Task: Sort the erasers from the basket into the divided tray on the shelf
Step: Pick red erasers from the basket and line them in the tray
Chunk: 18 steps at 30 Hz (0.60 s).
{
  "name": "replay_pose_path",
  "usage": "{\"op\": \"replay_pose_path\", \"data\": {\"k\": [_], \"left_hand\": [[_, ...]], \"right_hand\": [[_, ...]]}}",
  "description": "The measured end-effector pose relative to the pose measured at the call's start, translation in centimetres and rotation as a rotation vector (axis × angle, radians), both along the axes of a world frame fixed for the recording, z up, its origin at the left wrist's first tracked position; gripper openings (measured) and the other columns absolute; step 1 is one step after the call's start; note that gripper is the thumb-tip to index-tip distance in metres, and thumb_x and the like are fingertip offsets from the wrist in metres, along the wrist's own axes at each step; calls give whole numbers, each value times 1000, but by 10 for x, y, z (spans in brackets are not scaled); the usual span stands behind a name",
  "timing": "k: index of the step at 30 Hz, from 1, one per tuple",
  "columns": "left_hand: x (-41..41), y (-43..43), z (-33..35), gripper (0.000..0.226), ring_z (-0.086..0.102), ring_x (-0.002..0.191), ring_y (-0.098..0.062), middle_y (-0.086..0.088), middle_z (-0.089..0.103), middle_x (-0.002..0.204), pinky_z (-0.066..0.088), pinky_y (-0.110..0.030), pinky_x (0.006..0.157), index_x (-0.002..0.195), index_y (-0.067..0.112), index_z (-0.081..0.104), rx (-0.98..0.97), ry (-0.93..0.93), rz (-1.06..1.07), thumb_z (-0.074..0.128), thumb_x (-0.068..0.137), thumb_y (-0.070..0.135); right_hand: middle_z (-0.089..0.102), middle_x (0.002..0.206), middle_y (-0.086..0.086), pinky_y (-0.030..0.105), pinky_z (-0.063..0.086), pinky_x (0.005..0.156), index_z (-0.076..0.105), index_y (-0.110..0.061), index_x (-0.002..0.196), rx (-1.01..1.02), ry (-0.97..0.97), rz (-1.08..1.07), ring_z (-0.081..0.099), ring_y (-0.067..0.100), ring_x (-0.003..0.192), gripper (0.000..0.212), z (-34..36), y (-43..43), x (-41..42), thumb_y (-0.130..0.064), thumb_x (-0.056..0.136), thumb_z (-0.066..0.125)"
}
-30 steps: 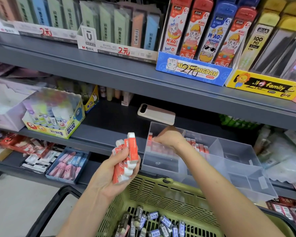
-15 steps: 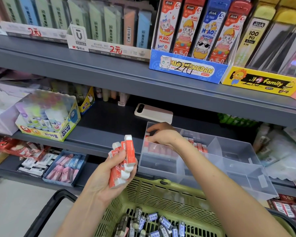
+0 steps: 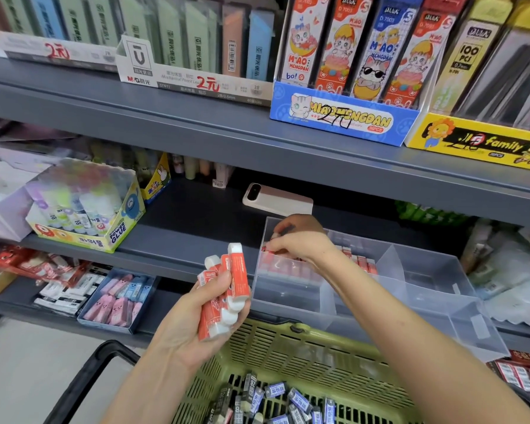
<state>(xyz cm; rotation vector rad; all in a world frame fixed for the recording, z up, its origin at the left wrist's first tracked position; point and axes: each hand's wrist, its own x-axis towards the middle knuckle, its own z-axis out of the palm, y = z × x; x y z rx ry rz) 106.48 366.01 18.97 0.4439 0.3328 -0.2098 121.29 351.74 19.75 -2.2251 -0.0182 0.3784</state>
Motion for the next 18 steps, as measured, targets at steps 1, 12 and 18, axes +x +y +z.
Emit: {"op": "replay_pose_path", "data": {"k": [1,12,18], "left_hand": [[0,0,0,121,66,53,-22,-12,68,74,53,-29,41,116,7,55,1,1,2,95,2,3],[0,-1,4,123,67,54,-21,-12,69,76,54,-29,43,119,7,56,-15,39,24,94,3,2],[2,-3,3,109,67,56,-20,-11,69,73,55,-30,45,117,7,57,-18,51,45,96,15,4]], "right_hand": [[68,80,3,28,59,64,63,-16,77,88,49,-53,69,17,73,26,1,0,-1,0,63,78],[63,121,-1,21,46,90,67,-20,114,-365,-127,191,60,17,107,36,5,8,-3,-4,83,57],[72,89,0,30,54,74,68,-20,102,-144,-261,62,66,13,81,20,24,-4,-33,-32,86,62]]}}
